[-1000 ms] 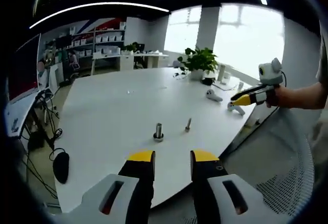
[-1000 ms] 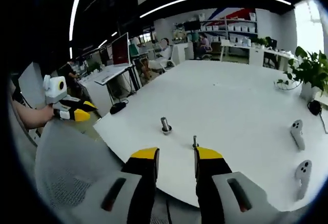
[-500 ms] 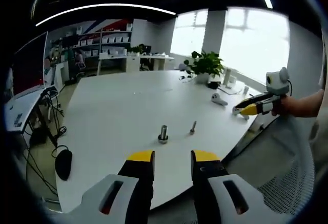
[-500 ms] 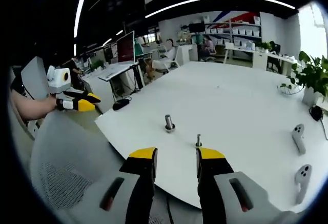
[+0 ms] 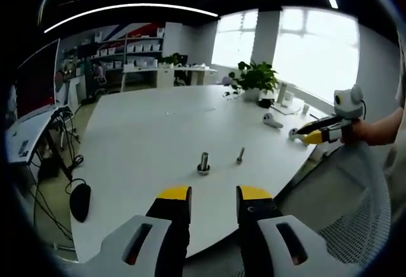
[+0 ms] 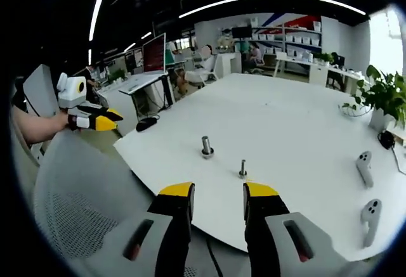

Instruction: Place the washer onto the threaded stud by aligning its center hole with the stud, sliding it down to the base, and recovering from edge contact or off-axis alignment until the washer reaches the visible bottom stop.

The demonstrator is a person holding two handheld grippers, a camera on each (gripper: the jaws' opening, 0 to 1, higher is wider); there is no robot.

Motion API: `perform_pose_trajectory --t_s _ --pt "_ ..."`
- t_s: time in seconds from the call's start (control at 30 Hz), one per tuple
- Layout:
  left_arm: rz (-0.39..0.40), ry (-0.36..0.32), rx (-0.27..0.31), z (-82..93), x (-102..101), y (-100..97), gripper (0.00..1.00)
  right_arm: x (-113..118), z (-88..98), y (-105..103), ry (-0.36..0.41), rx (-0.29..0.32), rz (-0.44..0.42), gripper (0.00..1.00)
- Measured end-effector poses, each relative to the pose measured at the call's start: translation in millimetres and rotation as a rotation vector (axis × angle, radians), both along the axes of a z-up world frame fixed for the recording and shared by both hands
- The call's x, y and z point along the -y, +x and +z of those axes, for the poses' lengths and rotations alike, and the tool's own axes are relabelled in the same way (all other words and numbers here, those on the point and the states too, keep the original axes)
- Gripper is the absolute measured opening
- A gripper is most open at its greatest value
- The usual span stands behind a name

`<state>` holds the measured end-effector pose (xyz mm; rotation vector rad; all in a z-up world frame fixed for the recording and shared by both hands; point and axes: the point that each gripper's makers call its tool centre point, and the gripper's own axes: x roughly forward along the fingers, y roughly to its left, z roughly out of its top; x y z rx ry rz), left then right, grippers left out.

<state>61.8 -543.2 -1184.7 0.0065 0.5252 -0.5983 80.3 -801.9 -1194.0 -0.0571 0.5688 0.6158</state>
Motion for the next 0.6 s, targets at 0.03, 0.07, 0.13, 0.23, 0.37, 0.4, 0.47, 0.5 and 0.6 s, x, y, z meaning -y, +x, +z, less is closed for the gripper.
perform_pose_trajectory --t_s 0.03,0.07,0.13,0.23,0.37,0.4,0.47,0.5,0.6 --pt "-0.001 -0.003 0.005 1.5 0.5 0.7 0.26 -0.6 -1.1 -1.7 0.010 -0.007 -0.001 0.33" --pt "-0.002 -0.010 0.008 2.4 1.3 0.3 0.26 -1.6 -3.4 -4.8 0.005 -0.013 0.011 0.33" --pt "0.000 -0.011 0.009 2.7 1.6 -1.1 0.26 -3.9 -3.4 -7.8 -0.020 0.003 0.037 0.32" --pt "0.011 -0.016 0.031 7.2 -0.8 1.2 0.26 -3.6 -3.9 -6.0 -0.013 -0.003 0.035 0.32" --pt "0.024 -0.043 0.038 10.0 -2.3 2.3 0.26 -2.9 -2.1 -5.0 -0.008 0.007 0.027 0.32" --pt "0.016 -0.032 0.032 8.0 -1.1 1.5 0.26 -3.8 -2.6 -5.9 -0.007 0.003 0.032 0.32" --pt "0.006 -0.027 0.030 7.1 0.9 0.9 0.26 -4.1 -6.0 -7.1 -0.016 -0.012 0.036 0.33" --pt "0.006 -0.027 0.031 7.2 0.6 1.0 0.26 -3.2 -6.4 -7.0 -0.017 -0.014 0.033 0.33" --pt "0.025 -0.043 0.037 9.1 -3.0 2.7 0.26 -2.1 -5.1 -5.4 0.000 -0.013 0.018 0.32"
